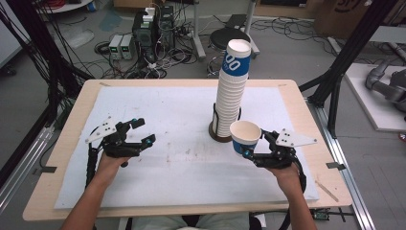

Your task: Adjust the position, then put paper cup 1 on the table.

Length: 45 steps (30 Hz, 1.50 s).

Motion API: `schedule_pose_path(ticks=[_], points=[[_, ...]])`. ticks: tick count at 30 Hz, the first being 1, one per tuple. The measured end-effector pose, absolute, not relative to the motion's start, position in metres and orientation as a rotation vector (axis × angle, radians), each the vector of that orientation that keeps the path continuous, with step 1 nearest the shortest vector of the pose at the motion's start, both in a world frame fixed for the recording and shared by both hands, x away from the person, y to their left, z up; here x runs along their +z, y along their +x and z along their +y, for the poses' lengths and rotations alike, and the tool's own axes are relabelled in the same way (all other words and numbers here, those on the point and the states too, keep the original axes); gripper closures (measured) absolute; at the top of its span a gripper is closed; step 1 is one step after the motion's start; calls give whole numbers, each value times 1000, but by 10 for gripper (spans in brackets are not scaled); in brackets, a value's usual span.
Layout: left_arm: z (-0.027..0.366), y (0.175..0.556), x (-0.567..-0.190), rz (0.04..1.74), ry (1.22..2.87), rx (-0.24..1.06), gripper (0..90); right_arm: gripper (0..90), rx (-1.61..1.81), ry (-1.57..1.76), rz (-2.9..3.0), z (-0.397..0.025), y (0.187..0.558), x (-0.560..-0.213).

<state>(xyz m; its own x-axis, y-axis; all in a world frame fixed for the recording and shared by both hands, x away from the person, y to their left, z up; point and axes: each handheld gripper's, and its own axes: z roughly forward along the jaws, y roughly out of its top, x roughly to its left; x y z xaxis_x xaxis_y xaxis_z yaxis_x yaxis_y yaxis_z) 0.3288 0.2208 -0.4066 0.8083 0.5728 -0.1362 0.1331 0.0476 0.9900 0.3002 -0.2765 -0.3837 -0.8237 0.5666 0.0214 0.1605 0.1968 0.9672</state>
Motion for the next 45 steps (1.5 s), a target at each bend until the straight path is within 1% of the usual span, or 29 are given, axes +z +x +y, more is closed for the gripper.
schedule_pose_path(ticks=[19,30,38,45], points=[[219,330,-409,586,1517,354,166,291,1681,721,2048,-293,294,-382],[215,329,-410,594,1522,361,166,291,1651,790,1984,-311,294,-385],[214,329,-412,598,1531,354,167,291,1613,897,1904,-324,307,-392],[213,329,-413,598,1532,348,167,291,1533,1039,1847,-337,330,-405]])
